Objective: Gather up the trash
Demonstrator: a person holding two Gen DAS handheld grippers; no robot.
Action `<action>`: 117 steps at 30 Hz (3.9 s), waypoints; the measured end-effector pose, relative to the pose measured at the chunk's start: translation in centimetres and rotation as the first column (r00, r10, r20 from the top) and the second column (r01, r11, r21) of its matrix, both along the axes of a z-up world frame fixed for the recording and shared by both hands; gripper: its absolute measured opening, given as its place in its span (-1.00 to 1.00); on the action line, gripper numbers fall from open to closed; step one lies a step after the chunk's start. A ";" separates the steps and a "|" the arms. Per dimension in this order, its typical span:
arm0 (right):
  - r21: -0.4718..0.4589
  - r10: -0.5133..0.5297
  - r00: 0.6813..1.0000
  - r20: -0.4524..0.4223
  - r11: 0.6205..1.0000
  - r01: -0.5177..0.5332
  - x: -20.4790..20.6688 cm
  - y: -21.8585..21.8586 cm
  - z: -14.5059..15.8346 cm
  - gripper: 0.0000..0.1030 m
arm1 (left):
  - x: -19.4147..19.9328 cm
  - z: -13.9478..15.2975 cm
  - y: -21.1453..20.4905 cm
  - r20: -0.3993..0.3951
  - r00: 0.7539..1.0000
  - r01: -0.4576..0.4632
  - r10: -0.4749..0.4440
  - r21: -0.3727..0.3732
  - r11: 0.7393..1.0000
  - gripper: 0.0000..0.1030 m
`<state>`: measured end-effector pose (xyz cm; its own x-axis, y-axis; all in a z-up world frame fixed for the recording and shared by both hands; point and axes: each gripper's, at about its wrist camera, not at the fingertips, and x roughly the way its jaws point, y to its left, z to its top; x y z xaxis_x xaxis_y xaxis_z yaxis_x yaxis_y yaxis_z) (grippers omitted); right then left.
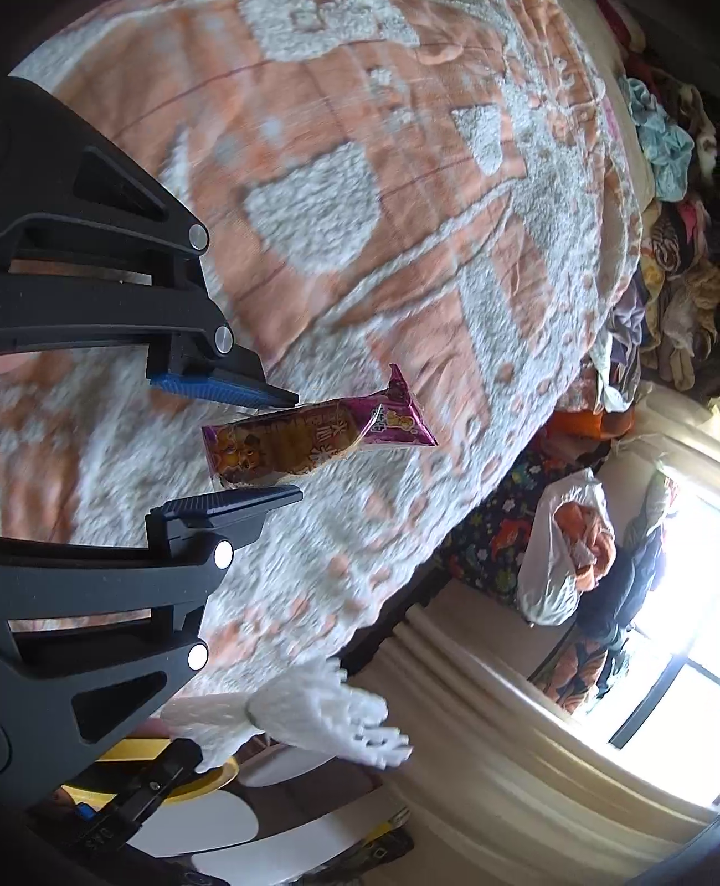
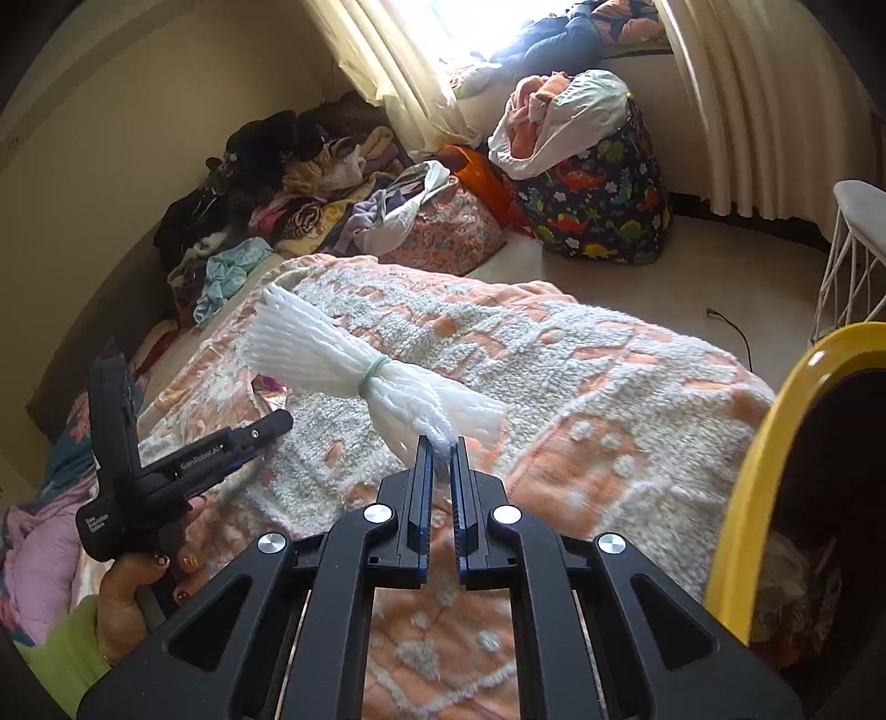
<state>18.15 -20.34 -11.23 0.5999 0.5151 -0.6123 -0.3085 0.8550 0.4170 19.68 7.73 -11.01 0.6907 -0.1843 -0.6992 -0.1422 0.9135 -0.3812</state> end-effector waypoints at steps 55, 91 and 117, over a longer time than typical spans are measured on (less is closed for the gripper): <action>-0.032 -0.442 0.885 -0.145 0.896 0.443 -9.3 -22.1 0.3 -0.75 | -5.2 3.1 -26.3 0.045 0.823 0.557 -0.566 0.123 0.821 -0.57; -0.121 -0.464 0.882 0.079 0.874 0.471 -15.6 -20.3 5.7 0.51 | -6.6 3.9 -26.2 0.032 0.824 0.554 -0.566 0.165 0.816 0.64; -0.078 -0.456 0.867 0.198 0.875 0.478 -17.1 -17.3 6.8 0.87 | -9.7 7.5 -18.7 0.085 0.918 0.366 -0.388 0.205 0.908 0.79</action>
<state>1.02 -37.66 -4.40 0.8509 0.0771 -0.5197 0.0839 0.9566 0.2792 10.02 -11.00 -3.49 0.6757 -0.3261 -0.6611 0.2631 0.9444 -0.1969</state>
